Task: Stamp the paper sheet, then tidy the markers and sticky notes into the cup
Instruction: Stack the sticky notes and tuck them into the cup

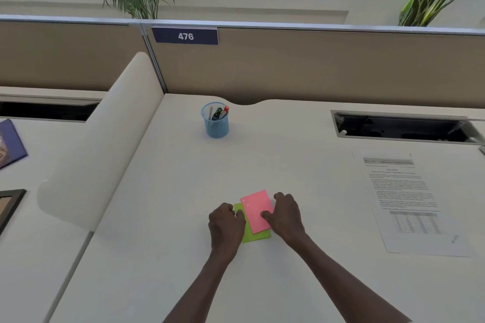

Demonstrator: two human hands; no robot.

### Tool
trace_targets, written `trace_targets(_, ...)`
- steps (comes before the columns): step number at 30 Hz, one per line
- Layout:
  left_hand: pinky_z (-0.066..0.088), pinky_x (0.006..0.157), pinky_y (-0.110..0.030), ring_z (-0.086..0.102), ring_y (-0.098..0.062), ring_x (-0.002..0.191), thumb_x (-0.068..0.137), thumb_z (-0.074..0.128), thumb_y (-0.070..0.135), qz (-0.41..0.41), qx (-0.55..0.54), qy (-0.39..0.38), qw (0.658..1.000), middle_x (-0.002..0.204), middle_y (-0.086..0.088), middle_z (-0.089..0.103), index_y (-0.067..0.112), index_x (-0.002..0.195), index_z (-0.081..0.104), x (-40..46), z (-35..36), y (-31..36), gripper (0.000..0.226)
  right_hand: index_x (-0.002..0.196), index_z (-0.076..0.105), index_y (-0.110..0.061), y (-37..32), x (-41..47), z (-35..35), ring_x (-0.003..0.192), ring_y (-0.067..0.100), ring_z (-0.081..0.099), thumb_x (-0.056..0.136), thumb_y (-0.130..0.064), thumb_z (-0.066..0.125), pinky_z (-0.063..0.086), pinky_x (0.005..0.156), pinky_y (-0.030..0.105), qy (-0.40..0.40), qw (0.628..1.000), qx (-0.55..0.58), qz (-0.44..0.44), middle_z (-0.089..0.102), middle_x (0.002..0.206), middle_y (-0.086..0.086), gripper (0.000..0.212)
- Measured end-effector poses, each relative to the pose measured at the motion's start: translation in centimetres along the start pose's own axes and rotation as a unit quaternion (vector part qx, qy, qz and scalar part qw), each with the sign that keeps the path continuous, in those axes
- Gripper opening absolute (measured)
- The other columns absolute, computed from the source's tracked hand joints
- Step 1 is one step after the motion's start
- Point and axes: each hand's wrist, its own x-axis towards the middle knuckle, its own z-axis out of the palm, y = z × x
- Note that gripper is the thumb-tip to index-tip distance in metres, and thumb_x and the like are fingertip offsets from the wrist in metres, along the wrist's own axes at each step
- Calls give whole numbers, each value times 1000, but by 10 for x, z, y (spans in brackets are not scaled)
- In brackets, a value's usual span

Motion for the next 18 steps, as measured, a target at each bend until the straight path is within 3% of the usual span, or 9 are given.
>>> trace_targets(2, 46, 85, -31, 64, -27, 103, 86, 62, 16, -25, -11, -9, 1000, 102, -8, 71, 3, 111, 66, 2, 2, 3, 29, 121, 54, -6, -3, 1, 1, 112, 30, 56, 84, -27, 70, 44, 83, 32, -23, 1000, -5, 0, 57, 120, 14, 45)
trace_targets(4, 46, 82, -31, 63, -29, 102, 84, 60, 15, -47, -20, -21, 998, 101, -11, 71, 1, 107, 67, 3, 4, 5, 28, 94, 51, -14, -5, 1, 2, 97, 29, 59, 80, -24, 71, 37, 63, 27, -32, 999, -12, 5, 61, 106, 11, 26)
trace_targets(6, 48, 76, -33, 62, -33, 93, 80, 59, 12, -60, -25, -36, 997, 90, -15, 70, -1, 94, 69, 4, 6, 7, 22, 82, 42, -16, -6, 0, 6, 83, 26, 54, 77, -21, 71, 26, 50, 23, -35, 999, -15, 13, 59, 98, 10, 30)
trace_targets(8, 44, 64, -34, 54, -38, 75, 76, 59, 8, -64, -32, -48, 996, 68, -18, 58, 0, 71, 63, 4, 5, 7, 10, 84, 43, -14, -8, -1, 7, 79, 24, 50, 76, -15, 69, 23, 48, 21, -32, 999, -18, 21, 60, 100, 12, 27)
trace_targets(11, 36, 59, -29, 46, -27, 65, 75, 63, 5, -65, -59, -64, 994, 61, -7, 52, 12, 60, 56, 5, 3, 6, 18, 96, 50, -9, -10, 1, 5, 83, 25, 54, 78, -8, 67, 33, 52, 25, -36, 999, -9, 35, 63, 107, 14, 25)
trace_targets(13, 36, 59, -26, 47, -23, 66, 79, 63, 4, -60, -64, -81, 993, 63, -2, 54, 18, 59, 56, 7, 2, 5, 25, 113, 54, -3, -9, 3, 4, 96, 28, 61, 80, -6, 67, 46, 68, 29, -42, 998, 6, 44, 62, 114, 15, 35)
trace_targets(15, 38, 54, -22, 53, -18, 70, 85, 60, 6, -56, -69, -104, 991, 73, 0, 61, 18, 70, 62, 8, 3, 5, 20, 115, 58, 2, -6, 5, 3, 103, 31, 62, 79, -5, 67, 53, 80, 36, -45, 998, 28, 39, 64, 113, 17, 38)
trace_targets(18, 37, 53, -19, 60, -15, 82, 90, 58, 10, -58, -92, -112, 988, 91, 2, 67, 18, 94, 67, 9, 4, 6, 13, 110, 62, 4, -2, 5, 2, 103, 31, 62, 82, -14, 69, 51, 85, 39, -34, 997, 69, 28, 67, 110, 16, 34)
